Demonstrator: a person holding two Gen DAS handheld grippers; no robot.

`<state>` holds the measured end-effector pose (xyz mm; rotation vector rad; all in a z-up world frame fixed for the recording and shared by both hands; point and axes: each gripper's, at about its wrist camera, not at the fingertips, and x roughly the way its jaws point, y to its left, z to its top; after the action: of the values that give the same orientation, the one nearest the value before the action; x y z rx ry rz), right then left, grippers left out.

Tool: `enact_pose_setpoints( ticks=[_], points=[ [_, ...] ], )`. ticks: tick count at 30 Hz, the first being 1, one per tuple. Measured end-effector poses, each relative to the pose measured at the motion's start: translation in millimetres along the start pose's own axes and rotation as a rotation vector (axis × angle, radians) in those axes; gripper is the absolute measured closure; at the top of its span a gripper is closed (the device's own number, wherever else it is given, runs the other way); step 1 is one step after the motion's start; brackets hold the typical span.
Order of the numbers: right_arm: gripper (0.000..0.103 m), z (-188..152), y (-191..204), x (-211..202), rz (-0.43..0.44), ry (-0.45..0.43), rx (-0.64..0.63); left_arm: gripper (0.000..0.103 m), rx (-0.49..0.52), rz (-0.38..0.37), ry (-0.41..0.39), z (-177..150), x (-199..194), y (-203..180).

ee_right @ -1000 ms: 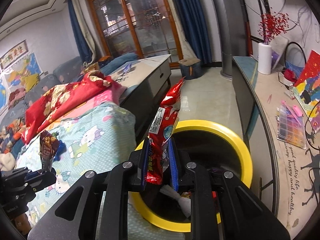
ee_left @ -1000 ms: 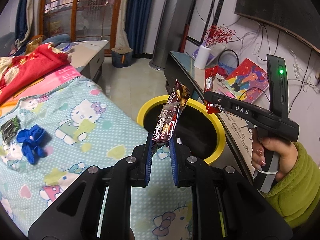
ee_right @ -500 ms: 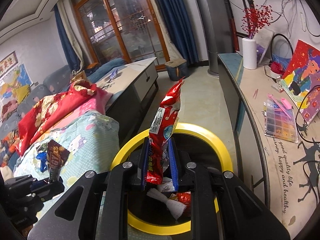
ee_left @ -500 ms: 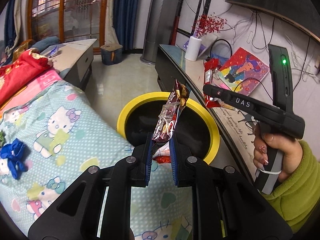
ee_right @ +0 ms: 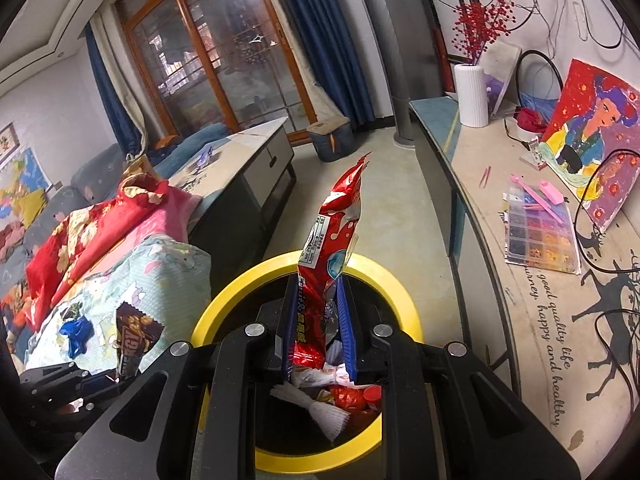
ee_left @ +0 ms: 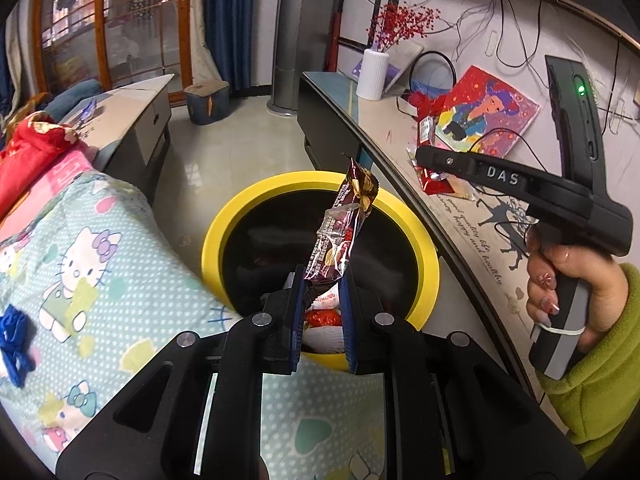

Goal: Collect trash
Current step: 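Carry the chocolate wrapper and red snack wrapper in both tools over the yellow bin, then open both tools to drop both wrappers into the bin, then move both open tools back over the blue cloth and green snack bag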

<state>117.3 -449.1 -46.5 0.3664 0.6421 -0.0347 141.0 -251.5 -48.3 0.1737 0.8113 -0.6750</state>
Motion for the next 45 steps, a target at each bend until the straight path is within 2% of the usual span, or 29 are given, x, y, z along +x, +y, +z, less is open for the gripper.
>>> enact_pose_setpoints(
  ticks=[10, 17, 21, 24, 29, 31, 34, 35, 37, 38, 42, 45],
  points=[
    [0.085, -4.3, -18.5, 7.3, -0.003, 0.032, 0.018, 0.092, 0.018, 0.006, 0.042, 4.0, 27.9, -5.9],
    [0.085, -11.6, -16.6, 19.1, 0.02, 0.083, -0.003, 0.092, 0.005, 0.004, 0.072, 2.5, 41.9, -4.1],
    [0.082, -12.9, -13.4, 23.0, 0.03, 0.098, -0.007, 0.083, 0.013, 0.007, 0.069, 1.2, 42.7, -3.7],
    [0.082, -12.9, -12.8, 24.1, 0.036, 0.104, -0.008, 0.081, 0.005, 0.01, 0.068, 1.6, 43.6, -3.7],
    [0.078, -12.4, -12.8, 24.0, 0.036, 0.107, -0.013, 0.068, -0.012, 0.014, 0.058, 1.1, 41.4, 0.1],
    [0.073, -12.2, -11.3, 23.3, 0.038, 0.107, -0.02, 0.055, -0.024, 0.017, 0.055, 1.0, 38.9, 2.9],
    [0.066, -12.0, -9.0, 22.6, 0.037, 0.105, -0.031, 0.047, -0.035, 0.028, 0.043, 1.7, 34.4, 5.2],
    [0.065, -11.9, -8.6, 22.3, 0.039, 0.106, -0.034, 0.044, -0.038, 0.031, 0.038, 1.7, 32.6, 6.2],
    [0.064, -11.2, -7.4, 21.2, 0.033, 0.102, -0.036, 0.03, -0.051, 0.036, 0.028, 1.4, 27.7, 9.4],
    [0.063, -10.8, -7.1, 20.3, 0.031, 0.1, -0.037, 0.027, -0.057, 0.036, 0.025, 1.6, 25.9, 10.6],
    [0.052, -8.7, -3.1, 16.1, 0.008, 0.08, -0.048, 0.013, -0.093, 0.041, 0.01, 3.3, 17.9, 18.0],
    [0.038, -6.6, -0.4, 11.9, -0.009, 0.064, -0.055, 0.011, -0.126, 0.055, -0.041, 3.4, 5.6, 23.2]
  ],
)
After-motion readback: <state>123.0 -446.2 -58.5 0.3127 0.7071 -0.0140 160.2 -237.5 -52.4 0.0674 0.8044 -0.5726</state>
